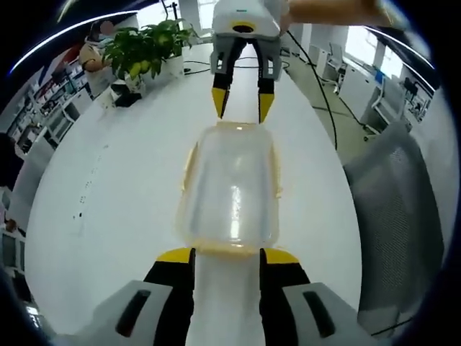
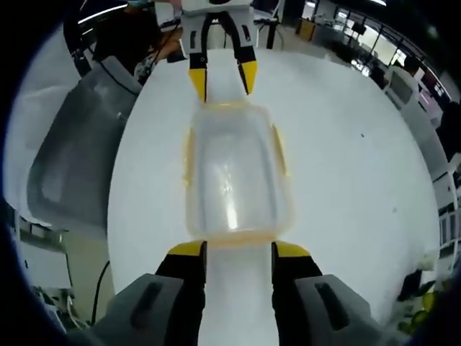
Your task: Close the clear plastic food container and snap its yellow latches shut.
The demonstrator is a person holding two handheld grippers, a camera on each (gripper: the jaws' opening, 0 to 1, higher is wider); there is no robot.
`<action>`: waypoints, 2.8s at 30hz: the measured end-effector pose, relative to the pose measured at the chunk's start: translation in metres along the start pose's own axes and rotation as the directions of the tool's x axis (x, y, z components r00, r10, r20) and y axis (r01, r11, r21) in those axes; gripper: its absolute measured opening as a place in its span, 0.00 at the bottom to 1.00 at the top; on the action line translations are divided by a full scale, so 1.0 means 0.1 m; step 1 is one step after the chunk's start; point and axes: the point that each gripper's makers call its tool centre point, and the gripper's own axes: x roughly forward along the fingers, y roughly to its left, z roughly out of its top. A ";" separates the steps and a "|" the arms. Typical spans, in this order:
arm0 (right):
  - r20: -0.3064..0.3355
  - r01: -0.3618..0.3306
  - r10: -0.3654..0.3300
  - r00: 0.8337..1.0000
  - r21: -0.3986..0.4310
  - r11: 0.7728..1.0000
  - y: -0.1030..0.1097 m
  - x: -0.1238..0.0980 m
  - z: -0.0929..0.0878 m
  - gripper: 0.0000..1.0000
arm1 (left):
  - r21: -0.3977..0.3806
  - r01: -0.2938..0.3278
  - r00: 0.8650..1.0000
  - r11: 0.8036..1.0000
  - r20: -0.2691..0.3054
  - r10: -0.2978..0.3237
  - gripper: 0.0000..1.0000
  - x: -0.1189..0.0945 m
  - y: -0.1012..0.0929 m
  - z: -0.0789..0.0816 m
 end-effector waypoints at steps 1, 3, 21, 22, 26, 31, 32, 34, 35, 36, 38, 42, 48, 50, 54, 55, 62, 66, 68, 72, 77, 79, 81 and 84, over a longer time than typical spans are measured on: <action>0.004 0.001 -0.001 1.000 0.006 1.000 0.00 0.00 0.01 0.31 | -0.011 -0.004 1.000 1.000 0.002 0.004 0.29 0.00 0.00 0.00; 0.021 0.005 -0.005 1.000 0.027 1.000 0.02 0.00 0.04 0.30 | -0.050 -0.012 1.000 0.999 0.014 0.012 0.29 0.00 -0.01 0.02; 0.122 0.092 -0.122 0.985 0.230 0.969 -0.04 0.06 0.13 0.23 | -0.345 -0.127 0.985 0.930 0.068 0.160 0.23 0.06 0.04 -0.09; 0.127 0.095 -0.129 0.983 0.244 0.965 -0.05 0.07 0.13 0.23 | -0.362 -0.128 0.984 0.923 0.067 0.163 0.22 0.07 0.04 -0.10; 0.158 0.108 -0.174 0.972 0.358 0.927 -0.09 0.09 0.10 0.21 | -0.425 -0.128 0.981 0.896 0.078 0.177 0.22 0.08 0.05 -0.09; 0.176 0.121 -0.207 0.962 0.405 0.906 -0.11 0.08 0.09 0.21 | -0.482 -0.107 0.979 0.869 0.103 0.178 0.21 0.11 0.01 -0.07; 0.173 0.125 -0.211 0.962 0.407 0.905 -0.11 0.08 0.09 0.21 | -0.487 -0.101 0.979 0.867 0.106 0.174 0.21 0.11 0.00 -0.08; 0.170 0.133 -0.219 0.961 0.413 0.901 -0.11 0.08 0.08 0.21 | -0.519 -0.086 0.978 0.850 0.117 0.170 0.21 0.12 0.00 -0.08; 0.169 0.136 -0.227 0.959 0.429 0.893 -0.12 0.08 0.08 0.21 | -0.540 -0.079 0.978 0.838 0.121 0.171 0.21 0.12 0.00 -0.09; 0.169 0.138 -0.234 0.957 0.444 0.885 -0.12 0.08 0.08 0.21 | -0.552 -0.076 0.977 0.830 0.124 0.172 0.21 0.13 0.00 -0.09; 0.158 0.156 -0.257 0.954 0.471 0.868 -0.13 0.07 0.06 0.20 | -0.581 -0.071 0.975 0.811 0.129 0.179 0.21 0.13 0.00 -0.09; 0.174 0.151 -0.287 0.942 0.544 0.825 -0.12 0.08 0.04 0.20 | -0.601 -0.071 0.973 0.796 0.134 0.188 0.20 0.13 0.00 -0.09; 0.212 0.066 -0.291 0.933 0.692 0.718 -0.09 0.09 0.01 0.19 | -0.617 -0.073 0.972 0.784 0.132 0.194 0.20 0.14 0.00 -0.09; 0.226 0.042 -0.289 0.930 0.717 0.696 -0.09 0.09 0.00 0.19 | -0.623 -0.072 0.972 0.779 0.132 0.196 0.20 0.14 -0.01 -0.09; 0.242 0.006 -0.289 0.926 0.757 0.654 -0.08 0.10 -0.01 0.18 | -0.657 -0.062 0.972 0.752 0.133 0.196 0.20 0.14 0.00 -0.10; 0.245 -0.003 -0.287 0.926 0.764 0.645 -0.09 0.10 -0.01 0.18 | -0.673 -0.057 0.971 0.737 0.133 0.197 0.19 0.15 0.01 -0.11; 0.265 -0.062 -0.269 0.926 0.809 0.585 -0.08 0.11 -0.01 0.19 | -0.756 -0.016 0.970 0.655 0.148 0.195 0.19 0.17 0.00 -0.13; 0.280 -0.096 -0.256 0.925 0.826 0.556 -0.06 0.12 -0.01 0.19 | -0.793 0.018 0.968 0.609 0.166 0.188 0.19 0.18 0.00 -0.16; 0.283 -0.103 -0.252 0.925 0.828 0.551 -0.06 0.12 -0.01 0.18 | -0.804 0.030 0.969 0.593 0.170 0.182 0.19 0.19 -0.01 -0.17; 0.296 -0.133 -0.240 0.925 0.841 0.525 -0.06 0.14 -0.01 0.18 | -0.814 0.044 0.970 0.579 0.173 0.169 0.19 0.20 0.00 -0.16; 0.308 -0.148 -0.231 0.923 0.838 0.526 -0.05 0.14 0.00 0.18 | -0.817 0.049 0.971 0.574 0.174 0.165 0.19 0.20 0.01 -0.17; 0.308 -0.150 -0.225 0.925 0.836 0.528 -0.06 0.14 0.01 0.18 | -0.821 0.053 0.971 0.568 0.175 0.162 0.18 0.20 0.01 -0.17; 0.309 -0.153 -0.219 0.925 0.834 0.531 -0.06 0.15 0.00 0.18 | -0.824 0.057 0.971 0.564 0.177 0.161 0.18 0.20 0.01 -0.17; 0.313 -0.161 -0.213 0.926 0.834 0.527 -0.06 0.14 0.00 0.17 | -0.824 0.063 0.971 0.563 0.181 0.155 0.18 0.21 0.01 -0.16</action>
